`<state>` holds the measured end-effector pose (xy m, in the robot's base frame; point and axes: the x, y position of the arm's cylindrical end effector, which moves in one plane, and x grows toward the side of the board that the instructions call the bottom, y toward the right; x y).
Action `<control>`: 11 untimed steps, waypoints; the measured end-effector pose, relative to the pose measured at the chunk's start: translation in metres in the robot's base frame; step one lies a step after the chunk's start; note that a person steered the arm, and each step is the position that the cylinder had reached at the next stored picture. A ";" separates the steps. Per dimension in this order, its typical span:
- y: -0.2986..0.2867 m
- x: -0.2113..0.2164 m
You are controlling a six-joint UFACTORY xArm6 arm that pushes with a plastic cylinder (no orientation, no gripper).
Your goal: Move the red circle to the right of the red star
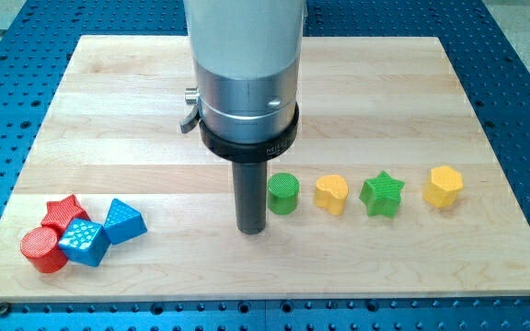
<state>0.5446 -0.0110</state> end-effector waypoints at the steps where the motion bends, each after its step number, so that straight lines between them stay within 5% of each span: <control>1: 0.010 0.000; 3: 0.000 -0.027; 5: -0.242 -0.075; 6: -0.292 0.001; 7: -0.276 0.073; 11: -0.136 -0.009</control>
